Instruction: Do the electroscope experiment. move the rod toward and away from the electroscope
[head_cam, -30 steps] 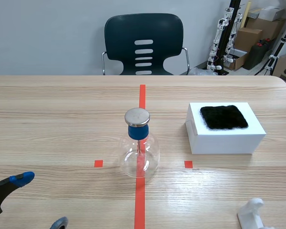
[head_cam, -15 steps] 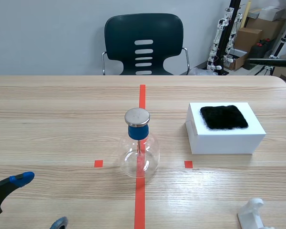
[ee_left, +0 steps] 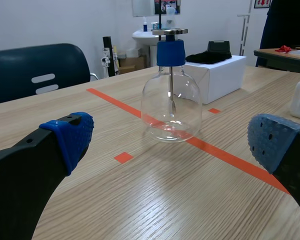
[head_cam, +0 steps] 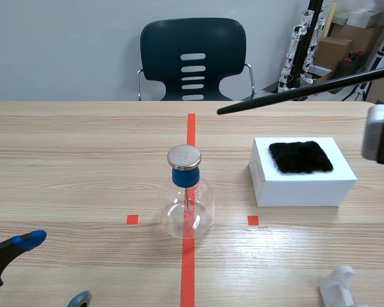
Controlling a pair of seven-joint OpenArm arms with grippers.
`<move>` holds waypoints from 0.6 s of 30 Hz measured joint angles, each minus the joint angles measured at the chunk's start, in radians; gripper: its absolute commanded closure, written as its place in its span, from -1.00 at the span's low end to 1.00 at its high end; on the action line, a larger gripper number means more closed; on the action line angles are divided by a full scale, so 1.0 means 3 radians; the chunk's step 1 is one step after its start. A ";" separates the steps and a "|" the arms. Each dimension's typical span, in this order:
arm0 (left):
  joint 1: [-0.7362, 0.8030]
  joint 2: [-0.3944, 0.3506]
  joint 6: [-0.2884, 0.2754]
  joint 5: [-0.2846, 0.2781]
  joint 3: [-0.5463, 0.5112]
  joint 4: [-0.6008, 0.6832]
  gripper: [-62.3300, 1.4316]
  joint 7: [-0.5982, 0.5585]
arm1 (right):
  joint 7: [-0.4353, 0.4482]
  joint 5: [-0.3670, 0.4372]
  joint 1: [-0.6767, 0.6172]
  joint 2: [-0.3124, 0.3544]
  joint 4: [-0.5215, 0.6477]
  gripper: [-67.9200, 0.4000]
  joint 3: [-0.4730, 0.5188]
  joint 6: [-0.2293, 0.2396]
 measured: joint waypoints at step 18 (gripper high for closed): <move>0.0000 0.0000 0.0000 -0.0001 0.0000 0.0000 -1.00 -0.0001 | -0.0240 -0.0671 0.0490 -0.0003 -0.0008 0.95 -0.0839 0.0272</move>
